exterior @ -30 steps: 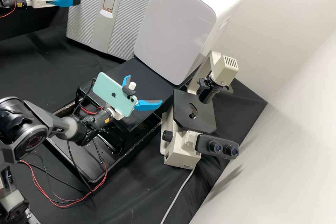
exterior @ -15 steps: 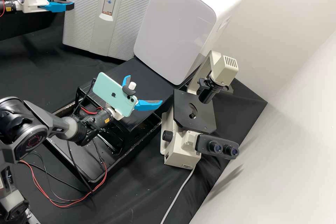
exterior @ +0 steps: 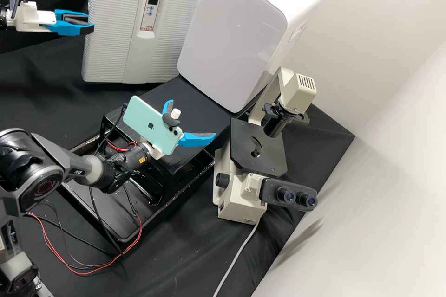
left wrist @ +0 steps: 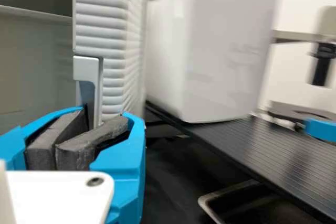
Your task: Open the incubator door
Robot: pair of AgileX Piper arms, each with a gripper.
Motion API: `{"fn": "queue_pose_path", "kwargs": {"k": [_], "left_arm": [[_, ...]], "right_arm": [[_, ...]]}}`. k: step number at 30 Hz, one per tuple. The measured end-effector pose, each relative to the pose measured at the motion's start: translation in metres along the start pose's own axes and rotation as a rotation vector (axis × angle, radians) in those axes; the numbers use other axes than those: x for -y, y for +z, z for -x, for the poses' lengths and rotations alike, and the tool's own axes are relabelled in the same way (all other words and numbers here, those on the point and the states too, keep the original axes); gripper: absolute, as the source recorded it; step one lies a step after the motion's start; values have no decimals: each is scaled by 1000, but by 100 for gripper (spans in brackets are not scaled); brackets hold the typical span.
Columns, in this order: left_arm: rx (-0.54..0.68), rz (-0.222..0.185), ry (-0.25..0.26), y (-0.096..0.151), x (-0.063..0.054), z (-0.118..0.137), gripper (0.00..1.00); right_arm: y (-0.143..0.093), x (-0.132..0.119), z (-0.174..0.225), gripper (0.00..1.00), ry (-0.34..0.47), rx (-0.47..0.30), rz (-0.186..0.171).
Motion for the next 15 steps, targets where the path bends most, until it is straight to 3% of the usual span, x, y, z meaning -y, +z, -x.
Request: {"fn": "queue_pose_path", "kwargs": {"k": [6, 15], "left_arm": [[136, -32, -25, 32, 2, 4, 0], [188, 6, -30, 56, 2, 19, 0]], "right_arm": [[0, 0, 0, 100, 0, 0, 0], [0, 0, 0, 100, 0, 0, 0]]}}
